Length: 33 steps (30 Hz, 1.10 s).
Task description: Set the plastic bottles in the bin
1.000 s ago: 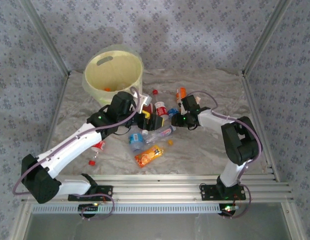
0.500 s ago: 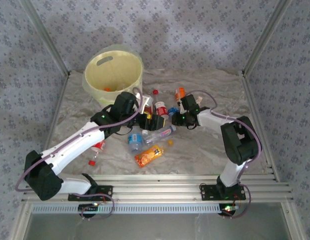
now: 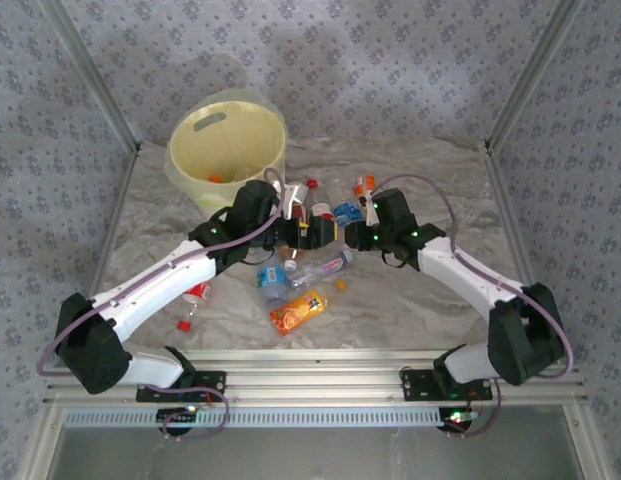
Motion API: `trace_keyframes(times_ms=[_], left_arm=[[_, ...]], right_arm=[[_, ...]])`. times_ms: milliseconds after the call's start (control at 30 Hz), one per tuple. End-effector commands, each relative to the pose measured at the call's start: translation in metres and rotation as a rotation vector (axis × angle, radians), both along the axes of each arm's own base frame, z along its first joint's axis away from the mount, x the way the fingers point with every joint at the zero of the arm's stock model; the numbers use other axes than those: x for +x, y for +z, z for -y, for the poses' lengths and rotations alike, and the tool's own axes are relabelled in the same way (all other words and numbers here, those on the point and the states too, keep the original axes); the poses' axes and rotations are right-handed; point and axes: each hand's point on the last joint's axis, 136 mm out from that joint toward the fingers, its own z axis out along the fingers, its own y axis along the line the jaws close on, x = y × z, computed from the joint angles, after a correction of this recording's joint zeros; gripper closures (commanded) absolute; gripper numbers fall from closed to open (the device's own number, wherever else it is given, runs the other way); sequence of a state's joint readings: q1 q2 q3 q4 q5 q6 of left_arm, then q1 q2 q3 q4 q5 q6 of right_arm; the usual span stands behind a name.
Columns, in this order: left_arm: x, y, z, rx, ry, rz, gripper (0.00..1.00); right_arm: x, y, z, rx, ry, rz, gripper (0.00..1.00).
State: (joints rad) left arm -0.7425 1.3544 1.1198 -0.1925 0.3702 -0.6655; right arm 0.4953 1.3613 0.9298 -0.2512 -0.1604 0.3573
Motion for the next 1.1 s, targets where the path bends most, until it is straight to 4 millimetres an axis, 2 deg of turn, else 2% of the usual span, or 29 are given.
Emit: trace_keyframes(times_ms=[0, 267, 467, 700, 900, 1067], left_arm=[[0.004, 0.025, 0.013, -0.131, 0.026, -0.038, 0.0], [0.014, 0.027, 0.017, -0.172, 0.054, -0.066, 0.0], [0.026, 0.03, 0.011, -0.252, 0.096, -0.101, 0.03], [0.034, 0.036, 0.006, -0.326, 0.103, -0.128, 0.08], [0.033, 0.045, 0.004, -0.344, 0.098, -0.116, 0.22], [0.03, 0.047, 0.001, -0.343, 0.099, -0.103, 0.29]], right_arm=[[-0.022, 0.019, -0.007, 0.057, 0.056, 0.017, 0.66], [-0.066, 0.061, -0.019, 0.154, 0.175, 0.045, 0.67], [-0.094, 0.083, -0.028, 0.229, 0.261, 0.055, 0.67], [-0.112, 0.089, -0.04, 0.263, 0.347, 0.039, 0.67], [-0.11, 0.083, -0.042, 0.225, 0.336, 0.038, 0.67], [-0.108, 0.079, -0.045, 0.211, 0.332, 0.028, 0.67]])
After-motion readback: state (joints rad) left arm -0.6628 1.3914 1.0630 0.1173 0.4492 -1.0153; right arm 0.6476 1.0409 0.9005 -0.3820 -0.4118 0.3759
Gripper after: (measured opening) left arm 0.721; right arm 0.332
